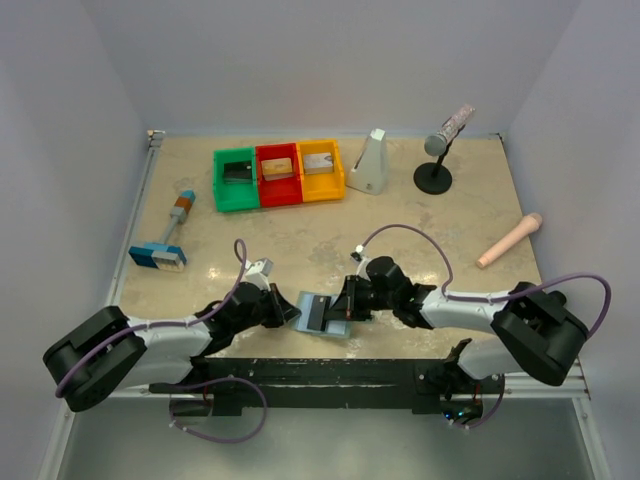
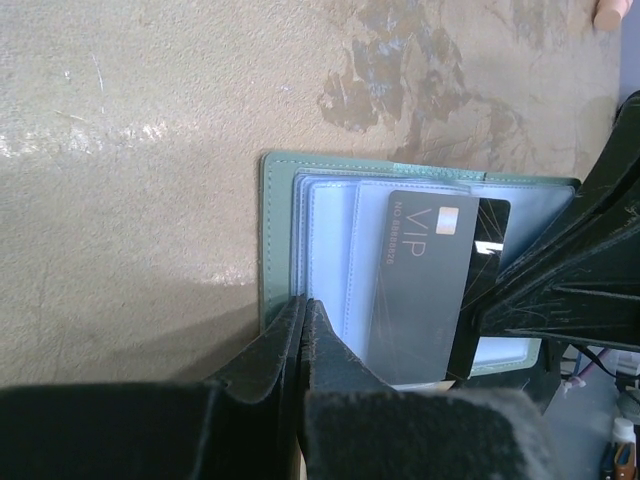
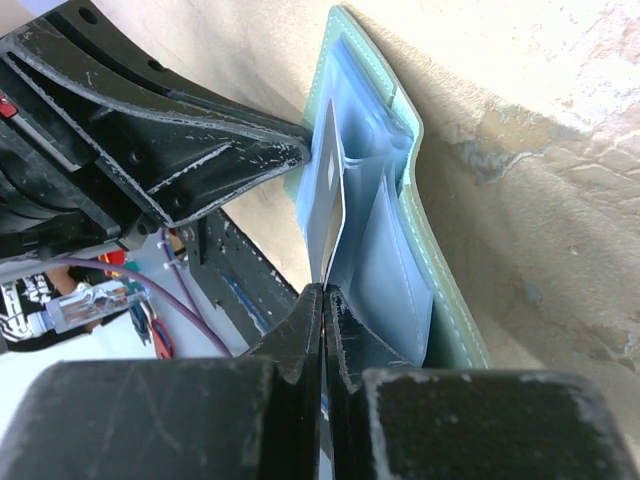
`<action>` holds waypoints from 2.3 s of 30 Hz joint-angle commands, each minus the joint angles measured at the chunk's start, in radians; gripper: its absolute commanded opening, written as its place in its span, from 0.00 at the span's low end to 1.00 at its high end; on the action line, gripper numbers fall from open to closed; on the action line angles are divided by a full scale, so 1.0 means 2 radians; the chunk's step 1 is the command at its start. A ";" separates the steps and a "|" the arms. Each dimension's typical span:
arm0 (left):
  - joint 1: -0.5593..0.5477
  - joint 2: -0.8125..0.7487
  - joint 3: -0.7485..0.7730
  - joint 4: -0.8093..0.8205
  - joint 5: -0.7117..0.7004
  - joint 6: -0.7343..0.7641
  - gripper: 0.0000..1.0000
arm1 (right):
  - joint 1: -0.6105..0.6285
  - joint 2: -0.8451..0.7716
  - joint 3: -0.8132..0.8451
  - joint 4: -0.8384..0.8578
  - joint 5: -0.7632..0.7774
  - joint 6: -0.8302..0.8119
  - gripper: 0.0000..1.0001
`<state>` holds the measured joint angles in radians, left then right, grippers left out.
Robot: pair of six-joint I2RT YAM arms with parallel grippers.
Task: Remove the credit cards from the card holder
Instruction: Remove the credit card from the card holder, then place the credit card at the center of the board.
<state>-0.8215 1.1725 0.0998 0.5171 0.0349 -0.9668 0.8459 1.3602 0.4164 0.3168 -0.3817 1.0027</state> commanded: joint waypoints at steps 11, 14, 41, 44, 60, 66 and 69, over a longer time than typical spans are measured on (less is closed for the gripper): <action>-0.004 -0.013 -0.018 -0.091 -0.015 0.018 0.00 | -0.003 -0.088 0.012 -0.101 0.036 -0.025 0.00; -0.004 -0.019 -0.017 -0.091 -0.015 0.018 0.00 | -0.004 -0.105 0.015 -0.125 0.041 -0.030 0.00; 0.004 -0.257 0.015 0.014 0.114 0.029 0.60 | -0.007 -0.261 0.183 -0.436 -0.080 -0.249 0.00; 0.007 -0.248 -0.020 0.128 0.171 0.007 0.65 | 0.007 -0.252 0.197 -0.460 -0.100 -0.272 0.00; 0.005 -0.115 -0.028 0.385 0.304 -0.054 0.68 | 0.049 -0.228 0.214 -0.461 -0.133 -0.291 0.00; -0.008 -0.150 -0.010 0.287 0.299 -0.011 0.57 | 0.057 -0.216 0.221 -0.454 -0.126 -0.289 0.00; -0.023 -0.158 0.001 0.235 0.295 0.014 0.54 | 0.060 -0.209 0.225 -0.452 -0.126 -0.289 0.00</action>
<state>-0.8352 0.8783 0.0505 1.0969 0.6182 -1.0355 0.9565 0.9333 0.8116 -0.6132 -0.6224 0.4435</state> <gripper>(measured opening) 0.560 0.007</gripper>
